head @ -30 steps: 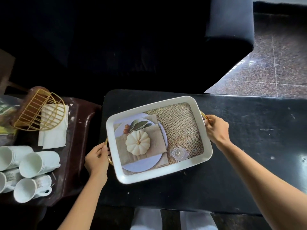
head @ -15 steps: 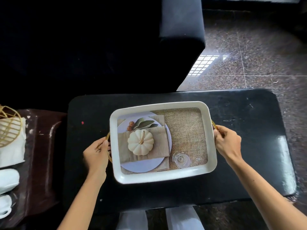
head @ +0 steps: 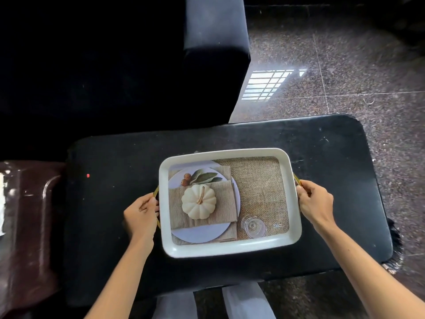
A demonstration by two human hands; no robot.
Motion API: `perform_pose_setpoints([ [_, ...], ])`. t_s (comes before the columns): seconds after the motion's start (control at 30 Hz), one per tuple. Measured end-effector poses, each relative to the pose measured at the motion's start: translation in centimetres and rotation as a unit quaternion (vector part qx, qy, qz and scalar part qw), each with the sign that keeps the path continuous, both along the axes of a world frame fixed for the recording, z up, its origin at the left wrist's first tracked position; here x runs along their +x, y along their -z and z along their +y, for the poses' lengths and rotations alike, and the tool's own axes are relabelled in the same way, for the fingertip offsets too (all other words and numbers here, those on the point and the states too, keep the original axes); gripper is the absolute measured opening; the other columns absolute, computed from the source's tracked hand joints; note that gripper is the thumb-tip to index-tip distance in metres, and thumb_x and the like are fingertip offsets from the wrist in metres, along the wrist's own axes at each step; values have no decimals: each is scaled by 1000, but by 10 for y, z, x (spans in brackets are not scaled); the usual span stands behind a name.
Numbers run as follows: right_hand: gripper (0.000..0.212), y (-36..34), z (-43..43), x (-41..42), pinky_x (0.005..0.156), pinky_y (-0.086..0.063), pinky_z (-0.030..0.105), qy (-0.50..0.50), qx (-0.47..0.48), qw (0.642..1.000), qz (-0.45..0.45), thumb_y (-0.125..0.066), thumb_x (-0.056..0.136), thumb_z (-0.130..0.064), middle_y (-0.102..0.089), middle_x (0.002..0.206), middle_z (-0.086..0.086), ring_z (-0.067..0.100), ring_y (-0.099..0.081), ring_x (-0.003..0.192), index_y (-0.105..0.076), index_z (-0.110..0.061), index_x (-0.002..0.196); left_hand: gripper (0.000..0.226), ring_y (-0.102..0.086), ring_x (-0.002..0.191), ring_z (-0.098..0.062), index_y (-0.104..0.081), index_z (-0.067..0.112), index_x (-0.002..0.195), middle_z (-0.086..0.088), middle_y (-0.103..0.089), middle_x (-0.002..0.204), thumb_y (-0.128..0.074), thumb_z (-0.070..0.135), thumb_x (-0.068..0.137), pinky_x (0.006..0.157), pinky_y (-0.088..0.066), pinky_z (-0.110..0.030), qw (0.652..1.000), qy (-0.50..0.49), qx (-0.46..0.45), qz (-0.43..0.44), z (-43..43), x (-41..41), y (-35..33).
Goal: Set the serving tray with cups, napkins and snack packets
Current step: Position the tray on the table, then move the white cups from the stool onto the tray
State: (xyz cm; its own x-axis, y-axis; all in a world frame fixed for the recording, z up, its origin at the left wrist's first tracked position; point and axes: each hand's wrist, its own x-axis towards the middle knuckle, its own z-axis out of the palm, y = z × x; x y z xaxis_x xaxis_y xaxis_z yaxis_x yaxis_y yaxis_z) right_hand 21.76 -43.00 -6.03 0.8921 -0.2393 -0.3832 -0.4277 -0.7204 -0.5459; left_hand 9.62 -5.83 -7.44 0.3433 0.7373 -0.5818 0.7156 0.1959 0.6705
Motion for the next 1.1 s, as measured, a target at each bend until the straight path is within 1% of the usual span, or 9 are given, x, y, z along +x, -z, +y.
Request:
perform_pose_setpoints([
  [0.27, 17, 11, -9, 6, 63, -52, 26, -5, -3, 1000, 19, -58, 98, -14, -64, 74, -18, 4, -63, 71, -75, -15, 100, 20, -73, 82, -14, -73, 15, 114, 2, -75, 88, -64, 9, 98, 66, -55, -24, 999, 6, 18, 32, -10, 5, 6],
  [0.4, 19, 13, -12, 8, 72, -52, 31, -23, -11, 999, 21, -57, 98, -17, -64, 78, -19, 2, -62, 75, -73, -16, 109, 19, -74, 83, -15, -73, 17, 113, 1, -75, 91, -63, 10, 98, 75, -61, -33, 999, 3, 17, 44, -14, 7, 5],
  [0.53, 31, 6, -13, 6, 89, -49, 39, -31, -51, 998, 21, -54, 99, -25, -73, 104, 6, 20, -65, 91, -65, -11, 124, 18, -74, 84, -13, -75, 22, 107, 4, -76, 92, -63, 12, 99, 64, -54, -24, 999, 11, 3, 35, -12, 5, -2],
  [0.67, 29, -20, 5, -5, 94, -43, 41, -95, -96, 990, -52, -55, 97, -19, -65, 113, 14, 31, -56, 113, -62, -8, 122, 20, -62, 91, 5, -74, 29, 109, 21, -69, 97, -59, 21, 98, 73, -47, -18, 999, 10, 19, 30, -7, -4, -17],
  [0.73, 30, -35, 27, -16, 94, -48, 46, -143, -74, 984, -75, -57, 97, -18, -62, 117, 16, 32, -58, 109, -61, -7, 124, 20, -59, 92, 10, -73, 35, 107, 26, -66, 99, -59, 22, 99, 84, -50, -22, 1000, 1, 22, 14, -5, -14, -27],
  [0.8, 32, -49, 58, -29, 88, -54, 53, -201, -37, 975, -83, -60, 96, -18, -61, 117, 17, 30, -63, 97, -61, -7, 125, 21, -64, 98, 4, -71, 40, 102, 22, -69, 106, -59, 24, 100, 88, -54, -25, 1000, -13, 13, -15, -2, -31, -40],
  [0.87, 31, -59, 92, -45, 80, -58, 49, -255, -5, 962, -92, -63, 93, -15, -61, 113, 18, 28, -64, 90, -62, -5, 123, 18, -68, 104, -5, -74, 36, 107, 14, -73, 113, -59, 26, 101, 90, -58, -31, 998, -31, 6, -50, 4, -53, -54],
  [0.97, 28, -71, 149, -73, 71, -57, 42, -310, 42, 945, -101, -65, 91, -9, -62, 110, 19, 25, -62, 82, -64, -2, 118, 19, -73, 97, -6, -75, 37, 103, 17, -77, 102, -62, 24, 101, 89, -61, -35, 992, -84, 18, -95, 24, -89, -77],
  [1.1, 28, -77, 228, -110, 76, -56, 41, -357, 111, 923, -92, -66, 90, -7, -62, 111, 13, 26, -67, 84, -65, -4, 117, 24, -74, 95, -7, -75, 35, 102, 21, -77, 102, -60, 16, 102, 89, -62, -38, 980, -144, 59, -123, 67, -142, -102],
])
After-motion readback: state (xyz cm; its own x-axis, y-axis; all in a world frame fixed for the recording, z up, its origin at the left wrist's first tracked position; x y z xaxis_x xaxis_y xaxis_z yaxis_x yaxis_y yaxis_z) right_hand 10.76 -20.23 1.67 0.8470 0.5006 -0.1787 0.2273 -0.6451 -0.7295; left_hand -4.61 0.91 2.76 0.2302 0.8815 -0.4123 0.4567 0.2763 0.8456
